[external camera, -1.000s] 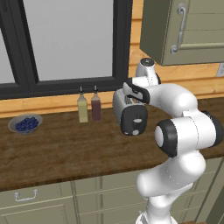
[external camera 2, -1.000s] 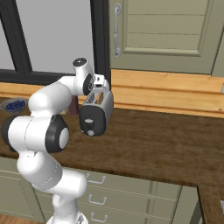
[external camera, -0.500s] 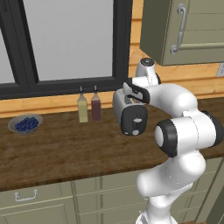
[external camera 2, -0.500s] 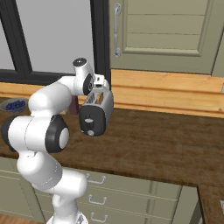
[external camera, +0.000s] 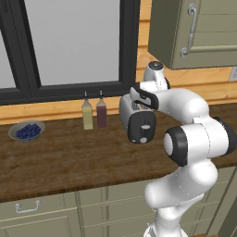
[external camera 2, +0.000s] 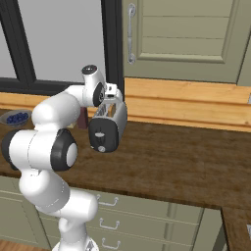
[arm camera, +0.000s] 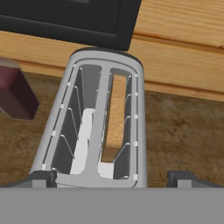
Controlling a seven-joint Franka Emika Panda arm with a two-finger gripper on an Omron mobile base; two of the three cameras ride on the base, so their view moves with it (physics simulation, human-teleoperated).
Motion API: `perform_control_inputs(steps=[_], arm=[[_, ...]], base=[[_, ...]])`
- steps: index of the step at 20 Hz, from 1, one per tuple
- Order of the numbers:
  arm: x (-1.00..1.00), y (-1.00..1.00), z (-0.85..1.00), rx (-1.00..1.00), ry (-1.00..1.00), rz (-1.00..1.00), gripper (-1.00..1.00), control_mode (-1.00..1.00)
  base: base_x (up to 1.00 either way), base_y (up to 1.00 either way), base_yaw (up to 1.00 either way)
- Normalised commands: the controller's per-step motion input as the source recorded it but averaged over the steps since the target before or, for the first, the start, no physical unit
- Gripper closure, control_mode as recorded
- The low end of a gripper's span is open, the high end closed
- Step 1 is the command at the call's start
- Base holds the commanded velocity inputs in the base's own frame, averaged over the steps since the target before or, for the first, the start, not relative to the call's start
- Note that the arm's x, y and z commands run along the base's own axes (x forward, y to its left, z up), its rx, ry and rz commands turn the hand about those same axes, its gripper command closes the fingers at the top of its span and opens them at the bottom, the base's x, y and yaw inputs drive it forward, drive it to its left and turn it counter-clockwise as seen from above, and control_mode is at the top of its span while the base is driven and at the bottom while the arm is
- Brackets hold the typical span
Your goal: Start the toaster. Once the lever pops up, take the bread to the plate on the dining counter.
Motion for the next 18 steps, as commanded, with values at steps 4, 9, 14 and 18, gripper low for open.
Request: perform_control_inputs(steps=[4, 9, 14, 18], arm=[[0.00, 0.00, 0.00, 0.00, 0.00, 0.00, -1.00, -1.00], [0.00, 0.00, 0.00, 0.00, 0.00, 0.00, -1.00, -1.00], [0.00, 0.00, 0.00, 0.00, 0.00, 0.00, -1.00, -1.00], [0.00, 0.00, 0.00, 0.00, 0.00, 0.00, -1.00, -1.00]], base=[[0.00, 0.00, 0.00], [0.00, 0.00, 0.00], [0.00, 0.00, 0.00], [0.00, 0.00, 0.00]])
